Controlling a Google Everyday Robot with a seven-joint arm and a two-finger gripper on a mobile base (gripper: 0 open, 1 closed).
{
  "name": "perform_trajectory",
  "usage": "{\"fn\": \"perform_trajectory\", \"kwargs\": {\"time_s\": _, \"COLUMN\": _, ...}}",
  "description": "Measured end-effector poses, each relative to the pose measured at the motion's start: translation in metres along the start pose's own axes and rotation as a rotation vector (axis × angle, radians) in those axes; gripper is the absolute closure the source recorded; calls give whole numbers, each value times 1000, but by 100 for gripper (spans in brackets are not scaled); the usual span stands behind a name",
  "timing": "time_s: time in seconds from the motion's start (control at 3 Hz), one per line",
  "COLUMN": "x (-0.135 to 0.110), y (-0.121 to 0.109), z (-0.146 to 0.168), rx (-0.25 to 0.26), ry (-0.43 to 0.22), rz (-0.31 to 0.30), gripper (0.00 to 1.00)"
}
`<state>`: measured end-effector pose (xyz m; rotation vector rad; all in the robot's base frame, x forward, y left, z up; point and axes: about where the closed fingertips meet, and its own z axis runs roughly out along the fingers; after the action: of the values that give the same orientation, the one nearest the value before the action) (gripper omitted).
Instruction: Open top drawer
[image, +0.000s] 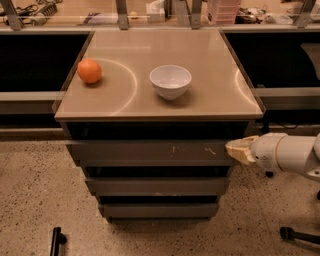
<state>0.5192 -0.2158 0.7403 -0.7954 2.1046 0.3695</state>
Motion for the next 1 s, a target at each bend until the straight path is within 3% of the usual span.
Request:
{"fn": "perform_trajectory", "kwargs": {"time_s": 0.67, "x": -5, "y": -38, "z": 36, "rx": 48, "ry": -135, "rz": 18, "gripper": 100}}
{"fn": "perform_trajectory", "kwargs": {"time_s": 1.0, "x": -2, "y": -55, "z": 53, "rx": 86, "ry": -168, "rz": 48, "gripper": 100}}
